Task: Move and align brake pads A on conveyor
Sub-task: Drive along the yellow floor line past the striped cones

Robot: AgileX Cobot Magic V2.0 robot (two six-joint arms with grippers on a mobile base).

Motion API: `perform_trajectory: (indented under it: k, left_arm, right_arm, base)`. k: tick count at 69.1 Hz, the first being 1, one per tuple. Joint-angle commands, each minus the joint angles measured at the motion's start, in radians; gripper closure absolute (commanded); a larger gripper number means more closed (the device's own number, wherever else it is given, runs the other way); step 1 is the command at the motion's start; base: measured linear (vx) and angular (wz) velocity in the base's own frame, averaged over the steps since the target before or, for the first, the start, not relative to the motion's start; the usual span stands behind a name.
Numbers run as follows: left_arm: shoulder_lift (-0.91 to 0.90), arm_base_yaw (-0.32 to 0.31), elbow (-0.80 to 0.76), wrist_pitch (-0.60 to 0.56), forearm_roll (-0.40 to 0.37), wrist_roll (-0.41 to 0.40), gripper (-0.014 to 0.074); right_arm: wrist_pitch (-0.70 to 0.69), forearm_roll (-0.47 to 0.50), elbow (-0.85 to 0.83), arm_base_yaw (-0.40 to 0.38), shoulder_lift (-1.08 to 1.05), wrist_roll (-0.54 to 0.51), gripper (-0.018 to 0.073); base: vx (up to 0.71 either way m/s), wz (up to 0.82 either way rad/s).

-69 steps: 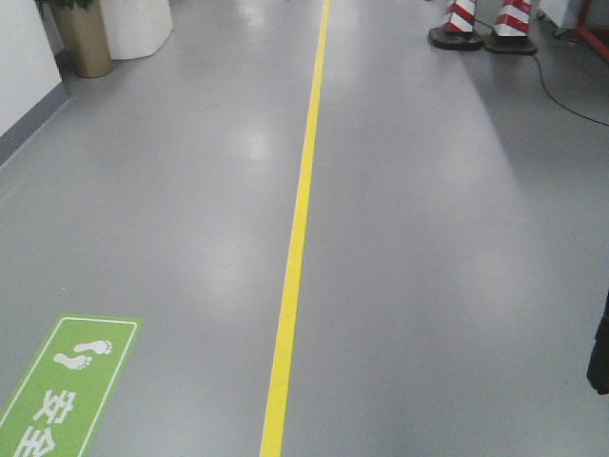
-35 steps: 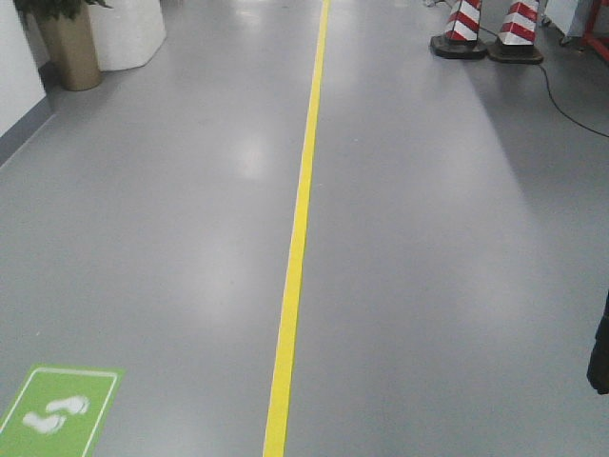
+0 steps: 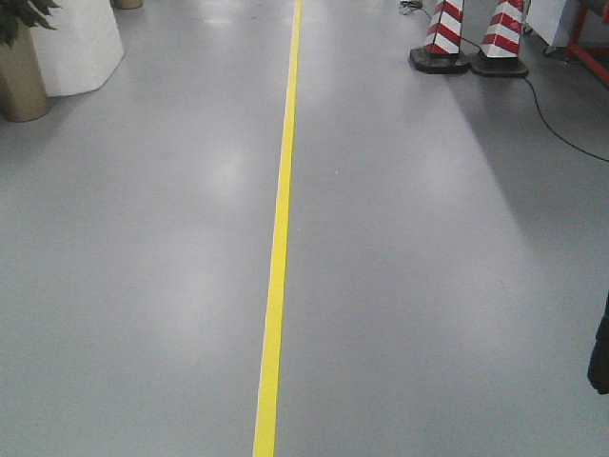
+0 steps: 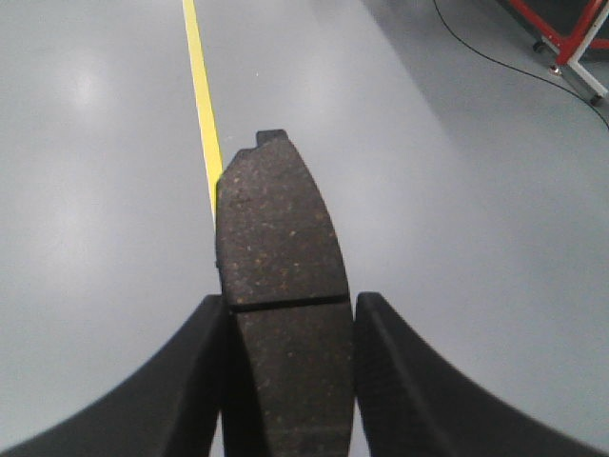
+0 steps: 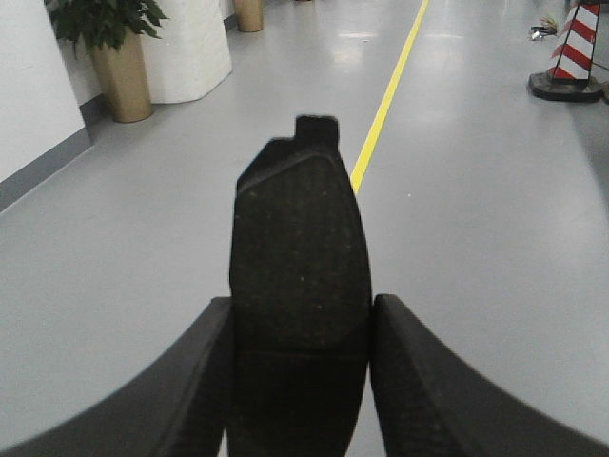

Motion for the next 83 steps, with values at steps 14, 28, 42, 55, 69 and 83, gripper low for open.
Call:
perform_trajectory:
  k: [14,28,42,55,69,83]
  left_arm:
    - [0.007,-0.004,-0.028,-0.094,0.004,-0.006,0.0603]
    - [0.007,-0.004,-0.028,-0.094,0.004,-0.006,0.0603]
    - [0.007,-0.004,-0.028,-0.094,0.004,-0.006,0.0603]
    - [0.007,-0.004,-0.028,-0.094,0.004,-0.006,0.0603]
    - [0.007,-0.004,-0.028,-0.094,0.004,-0.006,0.0603]
    - [0.007,-0.004,-0.028,-0.094,0.004,-0.006,0.0603]
  right_arm:
    - [-0.107,-0.008,-0.028,-0.003,0.005,-0.008,0.0564]
    - [-0.107,-0.008,-0.028,-0.003,0.005,-0.008,0.0564]
    - [-0.107,-0.008,-0.028,-0.003,0.005,-0.008,0.0564]
    - [-0.107,-0.008,-0.028,-0.003,0.005,-0.008,0.0564]
    - [-0.107,-0.008,-0.028,-0.003,0.005,-0.008,0.0564]
    - [-0.107,-0.008,-0.028,-0.003,0.005,-0.008,0.0564]
  base:
    - [0.75,-0.02]
    - [0.76,-0.04]
    - [0.77,-0.11]
    - [0.79,-0.16]
    - [0.81,-0.08]
    - [0.85,0.03]
